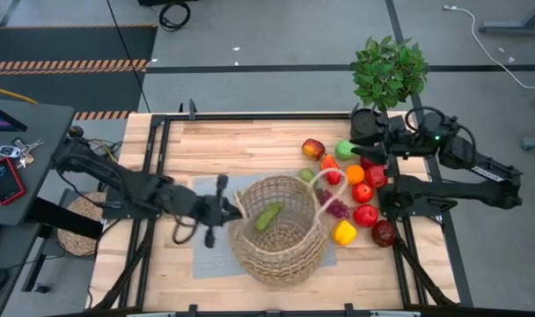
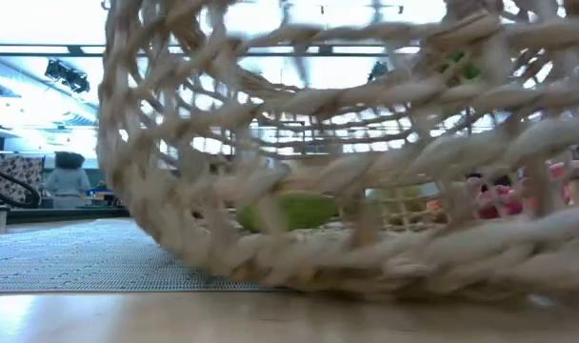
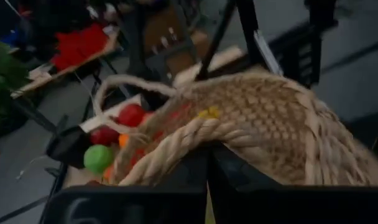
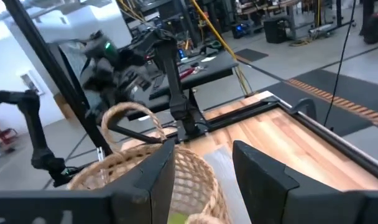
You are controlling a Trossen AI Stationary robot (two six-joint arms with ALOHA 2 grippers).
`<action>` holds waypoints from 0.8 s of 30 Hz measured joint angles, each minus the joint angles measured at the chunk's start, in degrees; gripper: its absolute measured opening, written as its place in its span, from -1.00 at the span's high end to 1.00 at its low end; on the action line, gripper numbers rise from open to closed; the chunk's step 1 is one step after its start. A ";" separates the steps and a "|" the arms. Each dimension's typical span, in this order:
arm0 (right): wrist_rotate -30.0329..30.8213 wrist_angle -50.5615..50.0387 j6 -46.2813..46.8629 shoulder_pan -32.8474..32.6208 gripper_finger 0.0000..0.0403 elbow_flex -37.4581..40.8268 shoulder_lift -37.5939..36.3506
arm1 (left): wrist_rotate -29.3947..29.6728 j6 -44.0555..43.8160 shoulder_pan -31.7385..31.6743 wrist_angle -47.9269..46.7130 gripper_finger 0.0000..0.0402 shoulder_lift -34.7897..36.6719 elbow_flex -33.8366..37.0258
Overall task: Build produce basket
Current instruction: Adjust the basket, then put the bell pepper into the basket
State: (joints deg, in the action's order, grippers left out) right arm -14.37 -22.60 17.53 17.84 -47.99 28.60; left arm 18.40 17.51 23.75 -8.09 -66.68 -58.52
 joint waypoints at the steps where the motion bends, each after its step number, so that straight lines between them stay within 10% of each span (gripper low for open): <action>1: 0.71 -0.81 -0.59 -0.33 0.17 -0.76 0.01 | -0.02 -0.35 -0.04 -0.47 0.98 1.53 0.00; 16: 2.93 -5.34 -2.81 -2.13 0.17 -2.49 2.88 | 22.11 -24.06 1.88 -34.24 0.97 17.82 -0.02; 24: 12.06 -7.32 -6.32 -5.27 0.17 -2.45 11.42 | 23.95 -22.40 4.47 -27.28 0.97 22.73 8.22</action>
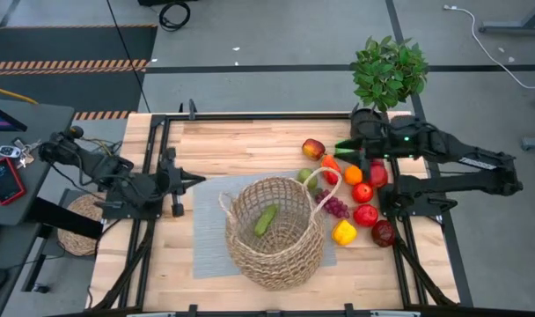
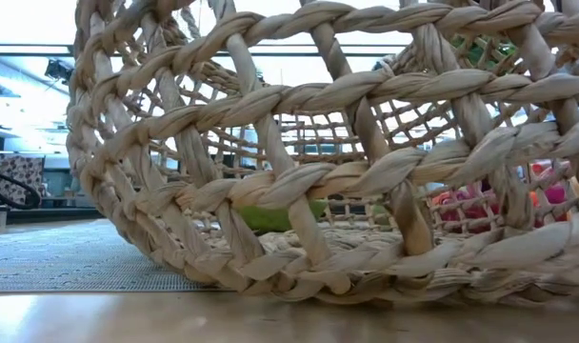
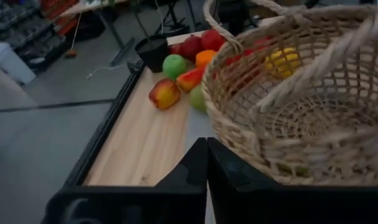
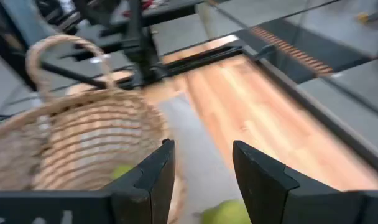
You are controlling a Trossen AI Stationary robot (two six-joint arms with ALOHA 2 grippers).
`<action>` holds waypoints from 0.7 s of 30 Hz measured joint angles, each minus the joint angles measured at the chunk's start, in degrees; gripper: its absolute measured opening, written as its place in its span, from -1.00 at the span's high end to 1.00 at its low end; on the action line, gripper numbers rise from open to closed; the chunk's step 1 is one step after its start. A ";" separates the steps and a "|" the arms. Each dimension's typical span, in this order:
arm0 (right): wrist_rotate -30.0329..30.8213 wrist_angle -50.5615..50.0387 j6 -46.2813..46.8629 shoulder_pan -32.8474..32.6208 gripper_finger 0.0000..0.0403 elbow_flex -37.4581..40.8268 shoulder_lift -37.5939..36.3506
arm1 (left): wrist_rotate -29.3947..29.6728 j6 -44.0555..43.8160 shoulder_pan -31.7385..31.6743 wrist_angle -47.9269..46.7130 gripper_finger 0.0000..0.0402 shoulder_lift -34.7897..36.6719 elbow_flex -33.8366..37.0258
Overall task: Build produce basket
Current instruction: Put the bell pepper into the basket
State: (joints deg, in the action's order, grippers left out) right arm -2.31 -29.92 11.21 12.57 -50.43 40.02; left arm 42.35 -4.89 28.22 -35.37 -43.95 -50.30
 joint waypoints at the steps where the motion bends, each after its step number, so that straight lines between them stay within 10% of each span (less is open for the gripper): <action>1: 1.53 1.12 -0.90 -0.25 0.17 0.00 0.55 | 0.19 1.33 0.20 2.87 0.98 0.98 2.91; 9: 2.43 0.66 0.84 -0.58 0.17 -0.02 1.21 | -3.70 10.19 0.30 23.46 0.95 8.24 19.60; 21: 8.83 -28.16 18.74 -2.10 0.17 -3.52 2.96 | -5.72 7.05 0.30 22.78 0.89 12.23 22.59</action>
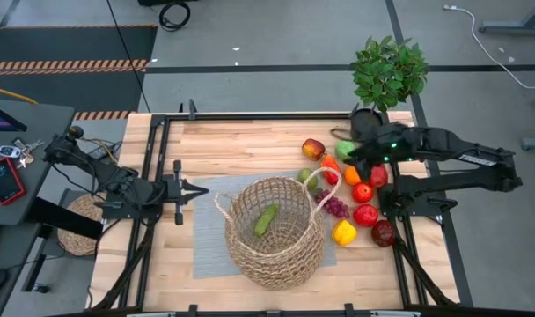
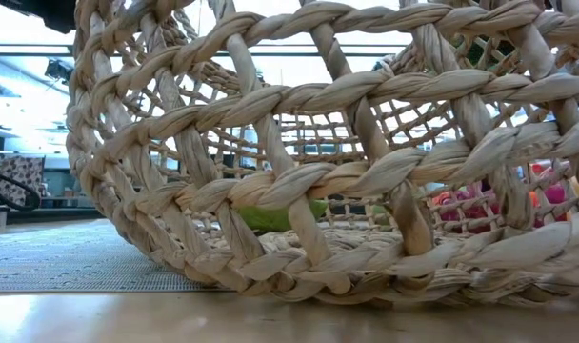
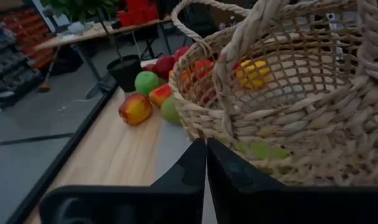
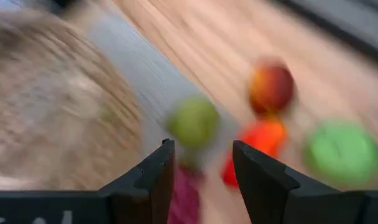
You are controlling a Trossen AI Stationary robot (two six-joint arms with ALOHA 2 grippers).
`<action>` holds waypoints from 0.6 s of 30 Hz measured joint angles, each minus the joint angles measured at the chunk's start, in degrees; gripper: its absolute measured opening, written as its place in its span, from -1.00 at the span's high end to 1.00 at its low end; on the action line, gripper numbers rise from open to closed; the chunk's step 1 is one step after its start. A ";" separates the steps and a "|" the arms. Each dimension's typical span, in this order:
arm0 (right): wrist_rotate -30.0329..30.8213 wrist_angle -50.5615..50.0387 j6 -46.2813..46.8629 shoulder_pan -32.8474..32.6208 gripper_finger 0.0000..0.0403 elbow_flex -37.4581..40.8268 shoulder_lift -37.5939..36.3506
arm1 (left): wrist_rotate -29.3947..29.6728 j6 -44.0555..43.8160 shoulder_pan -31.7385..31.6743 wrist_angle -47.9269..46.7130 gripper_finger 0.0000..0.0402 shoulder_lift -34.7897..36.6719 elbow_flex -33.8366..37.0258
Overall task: Build produce basket
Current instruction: Put the bell pepper into the basket
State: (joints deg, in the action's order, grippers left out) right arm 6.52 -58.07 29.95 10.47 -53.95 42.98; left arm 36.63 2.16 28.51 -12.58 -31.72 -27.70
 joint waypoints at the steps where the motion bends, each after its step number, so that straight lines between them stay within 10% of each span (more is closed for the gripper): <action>1: 0.53 -3.15 1.86 -0.34 0.17 0.01 0.70 | -0.44 -0.85 0.00 -0.68 0.88 0.26 0.00; 18: -0.18 -12.93 32.37 -30.16 0.17 0.07 8.13 | -6.86 -10.95 1.38 -4.02 0.78 0.25 -0.01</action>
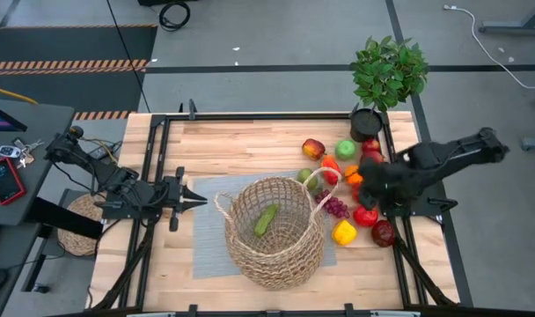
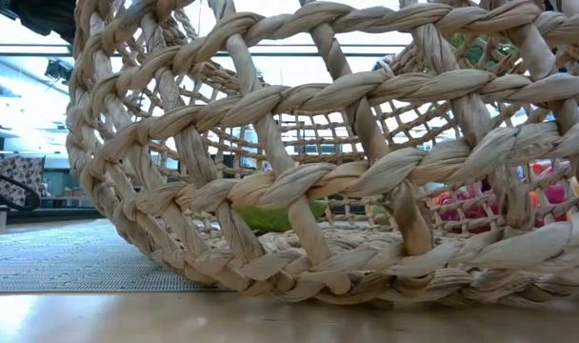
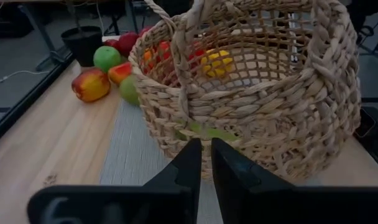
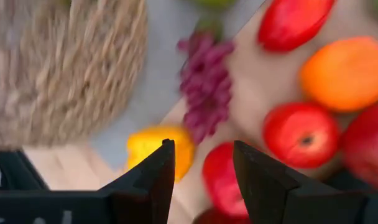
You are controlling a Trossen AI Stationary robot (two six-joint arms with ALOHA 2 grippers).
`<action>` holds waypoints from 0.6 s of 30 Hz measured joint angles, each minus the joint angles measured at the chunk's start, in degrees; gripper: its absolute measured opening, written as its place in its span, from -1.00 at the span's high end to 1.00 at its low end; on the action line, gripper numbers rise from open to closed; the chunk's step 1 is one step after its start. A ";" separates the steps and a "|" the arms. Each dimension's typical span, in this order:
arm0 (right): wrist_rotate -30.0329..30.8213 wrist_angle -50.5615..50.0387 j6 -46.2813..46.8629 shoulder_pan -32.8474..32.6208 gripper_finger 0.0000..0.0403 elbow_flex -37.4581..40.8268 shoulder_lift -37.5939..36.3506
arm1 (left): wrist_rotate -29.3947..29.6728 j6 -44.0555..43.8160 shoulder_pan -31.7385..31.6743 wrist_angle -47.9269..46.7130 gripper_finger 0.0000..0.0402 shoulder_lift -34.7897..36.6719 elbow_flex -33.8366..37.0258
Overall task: Build produce basket
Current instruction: Put the bell pepper into the basket
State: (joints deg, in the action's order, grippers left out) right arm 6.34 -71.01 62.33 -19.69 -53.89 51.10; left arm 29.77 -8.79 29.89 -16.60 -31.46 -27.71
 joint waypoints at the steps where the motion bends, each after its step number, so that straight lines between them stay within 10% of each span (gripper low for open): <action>1: 0.04 0.28 1.45 -3.01 0.17 0.00 1.34 | 0.01 -0.03 -0.01 -0.01 0.78 0.00 0.00; 9: 4.03 2.63 7.17 -22.23 0.17 -1.07 12.72 | 2.48 -0.01 -0.02 0.04 0.76 0.00 -0.01; 18: 5.68 13.16 0.42 -29.13 0.17 -1.55 22.16 | 3.18 0.10 -0.09 0.04 0.76 0.00 -0.01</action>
State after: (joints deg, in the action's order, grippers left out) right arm 12.02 -57.85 62.75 -48.82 -55.44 73.26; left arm 32.95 -8.69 29.80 -16.56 -31.46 -27.73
